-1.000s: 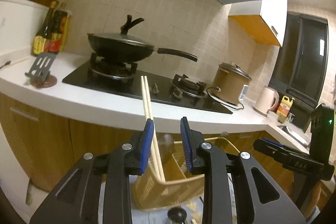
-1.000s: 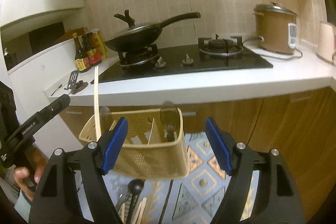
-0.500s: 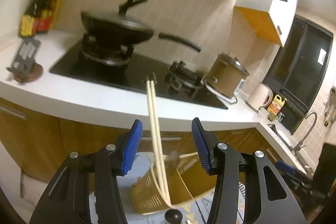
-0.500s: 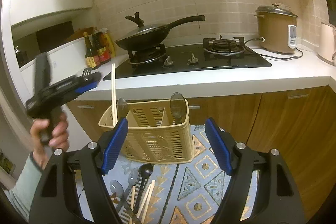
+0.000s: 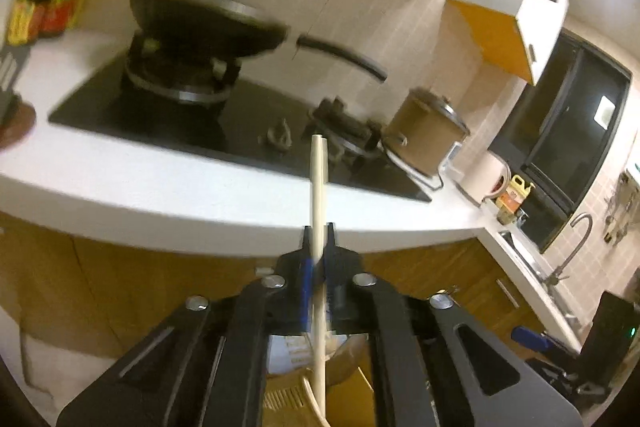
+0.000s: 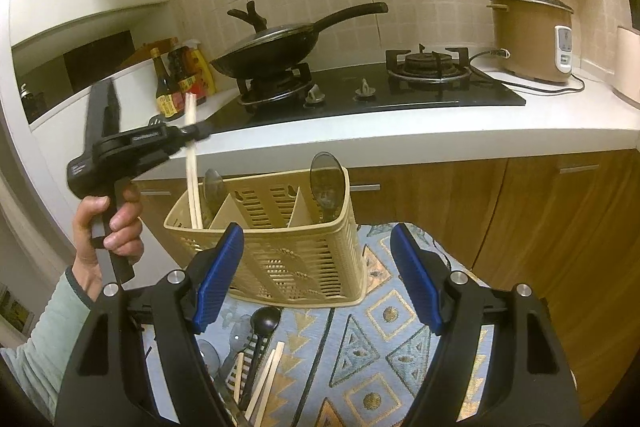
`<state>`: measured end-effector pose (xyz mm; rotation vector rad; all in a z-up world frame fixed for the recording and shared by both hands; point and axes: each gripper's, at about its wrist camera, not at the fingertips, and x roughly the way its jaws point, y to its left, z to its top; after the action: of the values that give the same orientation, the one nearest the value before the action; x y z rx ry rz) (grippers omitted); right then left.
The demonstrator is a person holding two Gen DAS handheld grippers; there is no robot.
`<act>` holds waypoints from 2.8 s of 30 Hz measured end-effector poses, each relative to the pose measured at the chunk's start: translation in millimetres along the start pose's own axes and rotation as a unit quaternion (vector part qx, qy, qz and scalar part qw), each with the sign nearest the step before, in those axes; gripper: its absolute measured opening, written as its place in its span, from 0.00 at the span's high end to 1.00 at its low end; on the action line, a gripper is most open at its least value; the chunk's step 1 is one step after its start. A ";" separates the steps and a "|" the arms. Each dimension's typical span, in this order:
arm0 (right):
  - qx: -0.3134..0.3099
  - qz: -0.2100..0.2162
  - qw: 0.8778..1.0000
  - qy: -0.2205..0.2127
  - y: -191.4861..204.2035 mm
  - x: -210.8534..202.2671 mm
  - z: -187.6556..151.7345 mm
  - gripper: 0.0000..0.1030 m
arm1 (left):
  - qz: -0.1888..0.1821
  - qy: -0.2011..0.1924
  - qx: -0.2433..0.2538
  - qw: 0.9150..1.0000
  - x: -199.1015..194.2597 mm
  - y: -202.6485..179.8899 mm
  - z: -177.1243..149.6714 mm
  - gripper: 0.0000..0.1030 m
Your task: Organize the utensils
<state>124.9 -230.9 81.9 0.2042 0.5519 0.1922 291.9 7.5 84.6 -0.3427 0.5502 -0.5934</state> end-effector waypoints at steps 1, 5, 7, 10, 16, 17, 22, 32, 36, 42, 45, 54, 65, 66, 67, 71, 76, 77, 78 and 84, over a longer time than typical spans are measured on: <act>0.002 0.001 1.000 0.001 -1.5 0.4 -0.6 0.30 | -0.001 -0.022 0.005 1.000 -9.8 -4.3 -2.1 0.99; 0.012 0.006 1.000 0.004 -4.1 2.2 -4.0 0.30 | 0.015 -0.086 0.035 0.996 -39.3 -25.6 -10.2 0.99; 0.013 0.007 1.000 0.003 -3.5 0.5 -6.4 0.30 | 0.030 -0.113 0.055 0.992 -48.7 -36.9 -16.4 0.99; 0.011 0.006 1.000 0.001 -1.2 -3.4 -9.9 0.30 | 0.047 -0.146 0.074 0.985 -58.0 -52.8 -30.1 0.98; 0.004 0.007 1.000 -0.001 3.4 -14.4 -16.9 0.30 | 0.058 -0.164 0.087 0.981 -61.9 -67.0 -48.1 0.98; 0.003 0.007 1.000 -0.002 4.0 -16.3 -18.1 0.30 | 0.055 -0.158 0.087 0.982 -61.9 -67.1 -49.5 0.98; 0.005 0.014 1.000 0.001 4.8 -24.4 -25.2 0.30 | 0.060 -0.136 0.100 0.984 -72.5 -70.9 -64.7 0.76; -0.005 0.021 1.000 -0.002 16.5 -39.7 -31.0 0.30 | 0.050 -0.089 0.096 0.990 -66.5 -61.9 -55.0 0.98; -0.008 0.026 0.999 0.017 16.8 -39.9 -31.6 0.30 | 0.059 -0.064 0.085 0.993 -90.7 -60.1 -68.6 0.75; 0.002 0.035 0.991 0.133 19.1 -2.8 -48.8 0.32 | 0.049 0.115 0.068 0.990 -84.2 -61.0 -110.5 0.73; 0.009 0.053 0.980 0.194 23.2 22.1 -63.1 0.45 | 0.058 0.216 0.065 0.973 -54.8 -57.2 -134.0 0.73; -0.046 0.091 0.950 0.295 57.8 64.5 -105.8 0.58 | 0.089 0.267 -0.008 0.960 -57.7 -13.4 -172.4 0.74; -0.171 0.082 0.924 0.333 114.2 80.1 -129.9 0.59 | 0.085 0.257 -0.022 0.962 -68.2 -7.1 -165.0 0.74; -0.187 0.078 0.920 0.336 117.2 81.1 -134.4 0.67 | 0.083 0.259 -0.019 0.962 -67.6 -8.0 -165.5 0.74; -0.199 0.074 0.916 0.340 119.6 82.6 -138.4 0.70 | 0.081 0.261 -0.017 0.962 -66.7 -9.0 -166.4 0.74; -0.243 0.041 0.913 0.326 126.3 81.0 -149.1 0.87 | 0.074 0.268 -0.018 0.961 -58.3 -12.0 -169.3 0.74; -0.209 0.055 0.928 0.304 111.9 66.4 -146.0 0.90 | 0.068 0.272 -0.022 0.960 -49.2 -14.6 -169.9 0.74; -0.198 0.060 0.932 0.297 107.1 61.3 -143.7 0.90 | 0.067 0.271 -0.022 0.960 -47.3 -15.4 -169.9 0.74; -0.179 0.064 0.939 0.288 99.1 53.7 -139.2 0.90 | 0.067 0.272 -0.023 0.960 -44.8 -16.0 -170.1 0.74; -0.101 0.023 0.962 0.254 47.3 27.7 -120.6 0.90 | 0.071 0.285 -0.008 0.956 -14.0 -27.9 -176.9 0.71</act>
<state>77.4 -162.0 -20.7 -0.0373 1.0329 0.3487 168.0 -31.8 -39.4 -0.1387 1.1251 -0.5469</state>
